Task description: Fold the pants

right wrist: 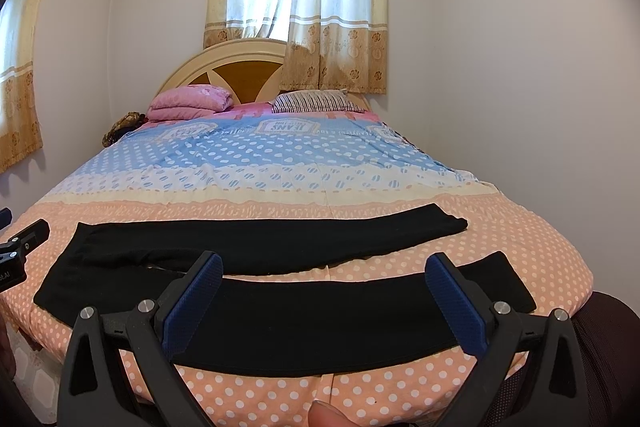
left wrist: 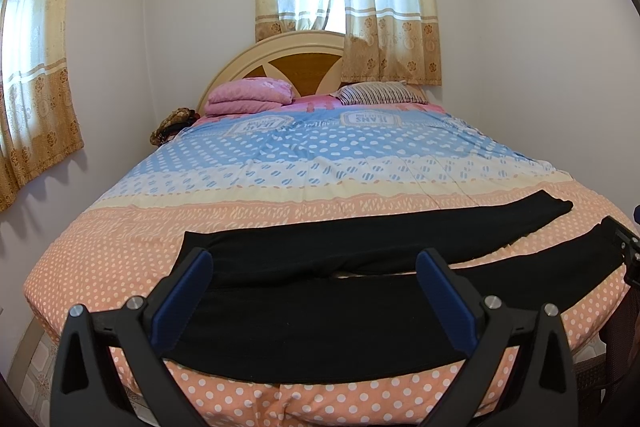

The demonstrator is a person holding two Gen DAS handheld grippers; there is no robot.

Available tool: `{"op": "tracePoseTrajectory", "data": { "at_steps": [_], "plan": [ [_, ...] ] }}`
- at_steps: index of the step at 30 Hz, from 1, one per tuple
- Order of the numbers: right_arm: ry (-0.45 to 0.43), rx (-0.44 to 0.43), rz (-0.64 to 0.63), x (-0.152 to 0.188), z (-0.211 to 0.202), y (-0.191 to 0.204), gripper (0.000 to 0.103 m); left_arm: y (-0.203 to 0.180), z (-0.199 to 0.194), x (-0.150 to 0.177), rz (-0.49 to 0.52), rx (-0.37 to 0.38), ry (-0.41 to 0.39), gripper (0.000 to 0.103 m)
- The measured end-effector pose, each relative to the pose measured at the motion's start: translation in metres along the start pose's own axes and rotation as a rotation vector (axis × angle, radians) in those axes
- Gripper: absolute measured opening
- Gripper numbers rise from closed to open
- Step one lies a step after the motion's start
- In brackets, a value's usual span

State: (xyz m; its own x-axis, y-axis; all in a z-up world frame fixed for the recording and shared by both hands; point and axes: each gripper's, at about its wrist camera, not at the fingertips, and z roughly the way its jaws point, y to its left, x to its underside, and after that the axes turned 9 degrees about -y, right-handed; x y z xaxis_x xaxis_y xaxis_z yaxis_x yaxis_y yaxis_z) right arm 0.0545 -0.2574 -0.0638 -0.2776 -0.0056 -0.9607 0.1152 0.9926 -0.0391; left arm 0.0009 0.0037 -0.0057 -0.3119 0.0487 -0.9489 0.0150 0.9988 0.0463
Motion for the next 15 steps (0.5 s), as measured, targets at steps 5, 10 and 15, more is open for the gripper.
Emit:
{"op": "tracePoseTrajectory", "data": {
  "at_steps": [5, 10, 15],
  "plan": [
    [0.0, 0.001, 0.001, 0.0005, -0.0001, -0.0003, 0.102, -0.0002, 0.0001, 0.0013, 0.002, 0.0, 0.001, 0.103],
    [0.009, 0.003, 0.002, 0.0011, 0.0036, -0.0029, 0.102, 0.0003, 0.0015, 0.0041, 0.003, -0.001, 0.007, 0.103],
    [0.016, 0.004, -0.001, 0.0024, 0.0071, -0.003, 0.102, -0.0002, 0.0044, 0.0068, 0.005, 0.0, 0.018, 0.103]
  ]
}}
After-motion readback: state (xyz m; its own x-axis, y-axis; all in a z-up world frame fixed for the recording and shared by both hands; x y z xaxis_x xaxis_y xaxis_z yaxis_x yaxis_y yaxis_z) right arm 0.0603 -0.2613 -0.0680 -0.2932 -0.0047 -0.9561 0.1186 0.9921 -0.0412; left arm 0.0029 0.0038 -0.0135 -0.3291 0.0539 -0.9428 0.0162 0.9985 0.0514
